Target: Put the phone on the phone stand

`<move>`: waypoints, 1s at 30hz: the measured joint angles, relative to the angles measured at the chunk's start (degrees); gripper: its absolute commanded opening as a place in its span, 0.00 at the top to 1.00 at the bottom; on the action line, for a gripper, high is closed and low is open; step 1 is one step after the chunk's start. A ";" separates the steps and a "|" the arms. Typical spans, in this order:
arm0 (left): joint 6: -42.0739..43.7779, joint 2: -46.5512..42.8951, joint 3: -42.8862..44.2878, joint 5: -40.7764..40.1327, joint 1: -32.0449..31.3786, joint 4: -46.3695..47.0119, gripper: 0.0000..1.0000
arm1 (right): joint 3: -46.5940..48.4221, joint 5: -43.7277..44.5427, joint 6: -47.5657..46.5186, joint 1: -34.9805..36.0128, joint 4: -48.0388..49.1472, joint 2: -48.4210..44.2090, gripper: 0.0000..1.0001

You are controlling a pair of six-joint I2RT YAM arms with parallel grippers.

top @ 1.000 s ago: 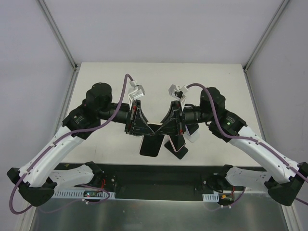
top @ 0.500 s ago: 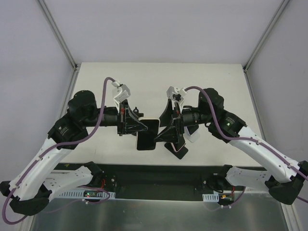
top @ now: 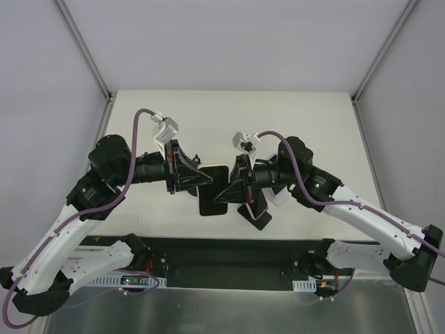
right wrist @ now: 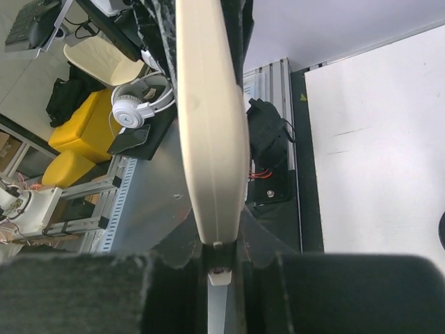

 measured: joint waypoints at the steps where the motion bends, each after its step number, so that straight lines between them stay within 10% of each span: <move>1: -0.24 0.31 -0.02 0.48 0.00 0.28 0.82 | -0.15 -0.20 0.02 0.00 0.24 -0.20 0.99; 5: -0.42 1.18 -0.02 3.45 -0.11 1.38 0.76 | -0.15 -0.70 0.35 0.31 0.83 -0.46 0.99; 9: 0.26 2.82 -0.02 5.73 -0.13 1.09 1.00 | -0.15 -0.81 0.81 0.46 0.09 -0.15 0.99; 11: 0.39 3.23 0.09 5.55 -0.04 0.22 1.00 | -0.15 -0.42 0.39 0.48 -0.61 -0.13 0.62; 15: 4.02 1.90 0.68 0.24 -0.48 -4.59 1.00 | 0.22 4.15 -0.44 0.94 -2.36 0.33 0.25; 23: 7.93 -12.46 -0.39 -42.25 -0.79 -13.75 1.00 | 3.41 32.35 -0.24 2.80 -12.33 2.54 0.32; 30: 8.98 -21.77 -3.85 -57.92 -0.81 -15.93 1.00 | 11.08 47.34 5.03 4.72 -19.54 16.00 0.43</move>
